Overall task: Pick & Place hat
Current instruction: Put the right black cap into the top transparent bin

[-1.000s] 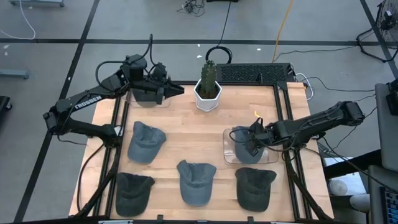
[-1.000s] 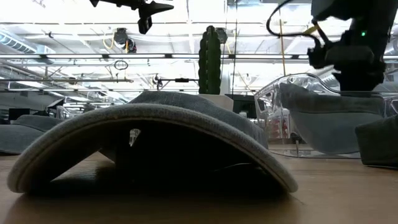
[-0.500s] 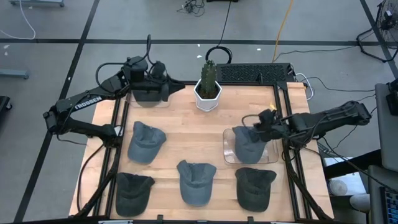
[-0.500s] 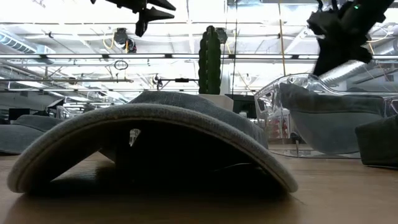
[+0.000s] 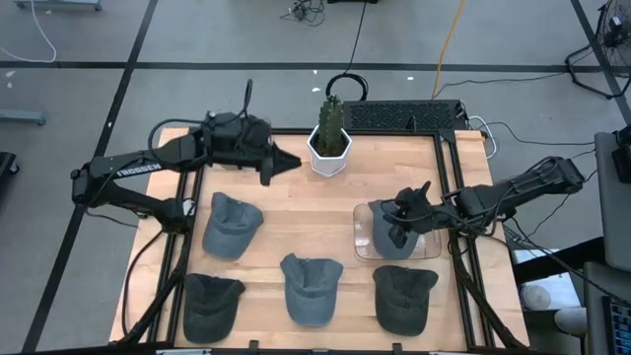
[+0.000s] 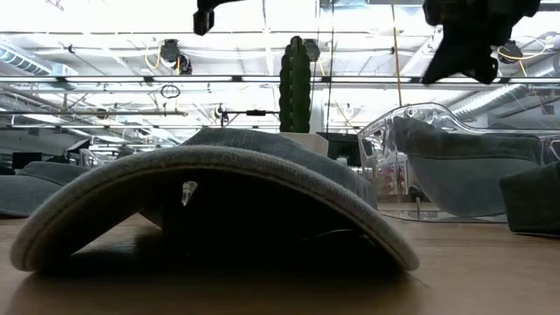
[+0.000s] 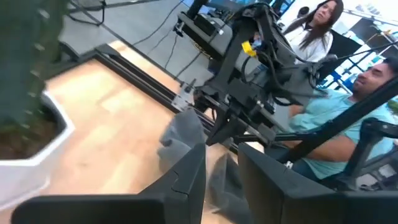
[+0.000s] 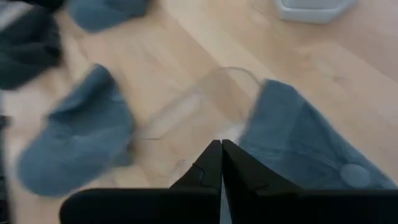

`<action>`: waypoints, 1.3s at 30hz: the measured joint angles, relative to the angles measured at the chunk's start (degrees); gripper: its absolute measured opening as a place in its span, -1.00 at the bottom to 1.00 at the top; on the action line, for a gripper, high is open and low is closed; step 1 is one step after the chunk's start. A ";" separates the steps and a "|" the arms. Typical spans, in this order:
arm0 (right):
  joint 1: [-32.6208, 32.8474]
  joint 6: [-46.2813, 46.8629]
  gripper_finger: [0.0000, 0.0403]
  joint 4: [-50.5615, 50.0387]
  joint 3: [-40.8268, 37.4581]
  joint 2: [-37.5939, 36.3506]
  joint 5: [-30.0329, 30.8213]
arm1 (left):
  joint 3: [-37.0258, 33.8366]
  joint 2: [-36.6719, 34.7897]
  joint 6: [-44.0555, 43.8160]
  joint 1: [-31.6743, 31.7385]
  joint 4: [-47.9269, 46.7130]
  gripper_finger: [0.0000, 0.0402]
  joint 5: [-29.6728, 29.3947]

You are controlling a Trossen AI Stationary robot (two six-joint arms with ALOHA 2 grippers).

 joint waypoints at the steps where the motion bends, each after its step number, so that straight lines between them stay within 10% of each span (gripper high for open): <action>1: 0.31 -0.45 -1.00 2.38 -0.40 -0.37 -0.39 | 0.01 0.00 -0.51 -1.27 0.00 -0.49 -0.62; 10: 1.21 0.47 -1.00 16.89 -6.24 -0.77 -9.17 | 0.00 0.00 -0.72 -8.38 1.23 -0.49 -2.24; 23: 6.11 8.72 -1.00 20.59 -2.79 1.80 10.32 | 0.12 -2.27 5.33 -13.87 -2.06 -0.49 8.77; 39: -0.43 -12.80 -1.00 -4.90 21.95 15.34 -9.14 | 0.10 -6.16 9.37 -24.76 -19.63 -0.49 -11.38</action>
